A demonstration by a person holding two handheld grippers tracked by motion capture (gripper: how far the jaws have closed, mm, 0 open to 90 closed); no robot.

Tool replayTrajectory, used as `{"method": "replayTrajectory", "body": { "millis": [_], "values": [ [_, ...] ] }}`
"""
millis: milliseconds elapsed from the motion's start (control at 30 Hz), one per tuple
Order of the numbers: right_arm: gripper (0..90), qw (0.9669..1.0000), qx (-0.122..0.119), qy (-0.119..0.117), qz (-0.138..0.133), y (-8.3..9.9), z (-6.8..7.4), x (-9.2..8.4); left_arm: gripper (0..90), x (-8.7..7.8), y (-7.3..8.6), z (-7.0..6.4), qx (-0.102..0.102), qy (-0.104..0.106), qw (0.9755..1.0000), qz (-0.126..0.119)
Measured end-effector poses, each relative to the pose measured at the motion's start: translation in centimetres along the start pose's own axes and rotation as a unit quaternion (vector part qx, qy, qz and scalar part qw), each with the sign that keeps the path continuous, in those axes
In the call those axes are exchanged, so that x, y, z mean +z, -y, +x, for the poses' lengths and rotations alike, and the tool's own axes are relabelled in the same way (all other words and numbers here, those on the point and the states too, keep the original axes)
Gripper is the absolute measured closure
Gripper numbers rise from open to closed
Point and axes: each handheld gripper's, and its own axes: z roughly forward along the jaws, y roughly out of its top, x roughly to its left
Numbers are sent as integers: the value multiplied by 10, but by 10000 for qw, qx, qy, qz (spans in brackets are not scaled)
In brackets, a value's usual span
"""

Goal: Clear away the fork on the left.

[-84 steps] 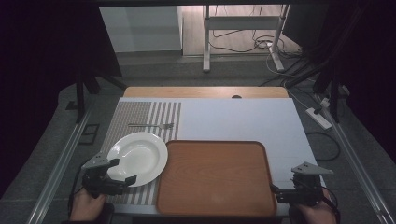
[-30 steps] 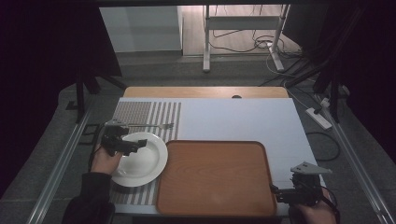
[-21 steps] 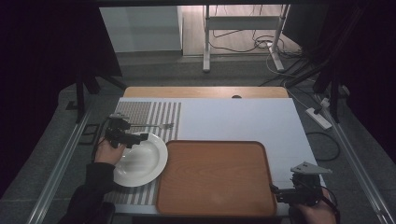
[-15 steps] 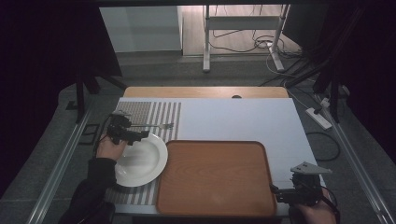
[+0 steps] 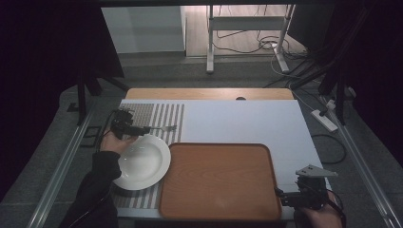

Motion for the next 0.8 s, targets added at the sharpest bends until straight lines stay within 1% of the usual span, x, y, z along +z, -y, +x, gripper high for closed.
{"method": "replayTrajectory", "body": {
  "millis": [67, 100, 167, 233, 267, 300, 333, 367, 400, 433, 467, 567, 600, 667, 733, 800],
  "values": [
    [0, 10000, 1, 0, -1, 0, 0, 0, 208, 2, -3, 4, -35, 69, 9999, 99],
    [0, 10000, -1, 0, -2, 0, 0, 0, 256, 3, -5, 6, -29, 66, 9999, 155],
    [0, 10000, 2, -2, -2, 0, 0, 0, 399, 5, -7, 9, -31, 107, 9996, 276],
    [0, 10000, 2, -2, -3, 0, 0, 0, 511, 7, -10, 12, 5, 78, 9991, 408],
    [0, 10000, 1, -3, -6, 0, 0, 0, 598, 9, -12, 14, 48, 37, 9989, 473],
    [0, 10000, 2, -5, -4, 0, 0, 0, 658, 10, -13, 17, 32, 22, 9987, 515],
    [0, 10000, 0, -6, -1, 0, 0, 0, 828, 11, -13, 19, 40, -9, 9984, 562],
    [0, 10000, 0, -6, -1, 0, 0, 0, 828, 12, -14, 21, 62, -81, 9982, 593],
    [0, 10000, 0, -6, -2, 0, 0, 0, 892, 15, -14, 23, 117, -188, 9976, 659],
    [0, 10000, -1, -8, -1, 0, 0, 0, 893, 18, -15, 26, 124, -224, 9969, 739],
    [0, 10000, 3, -2, -4, 0, 0, 0, 893, 20, -15, 28, 105, -197, 9968, 770],
    [0, 10000, 4, -4, -4, 0, 0, 0, 894, 28, -14, 34, 103, -333, 9957, 854],
    [0, 10000, 6, -4, -3, 0, 0, 0, 894, 30, -14, 36, 101, -356, 9958, 841],
    [0, 10000, 3, -11, -2, 0, 0, 0, 893, 30, -14, 40, 19, -407, 9961, 780],
    [0, 10000, 11, -4, -4, 0, 0, 0, 893, 31, -15, 44, 6, -481, 9957, 795],
    [0, 10000, 9, -8, -2, 0, 0, 0, 894, 34, -15, 46, -14, -511, 9955, 800]
  ]
}}
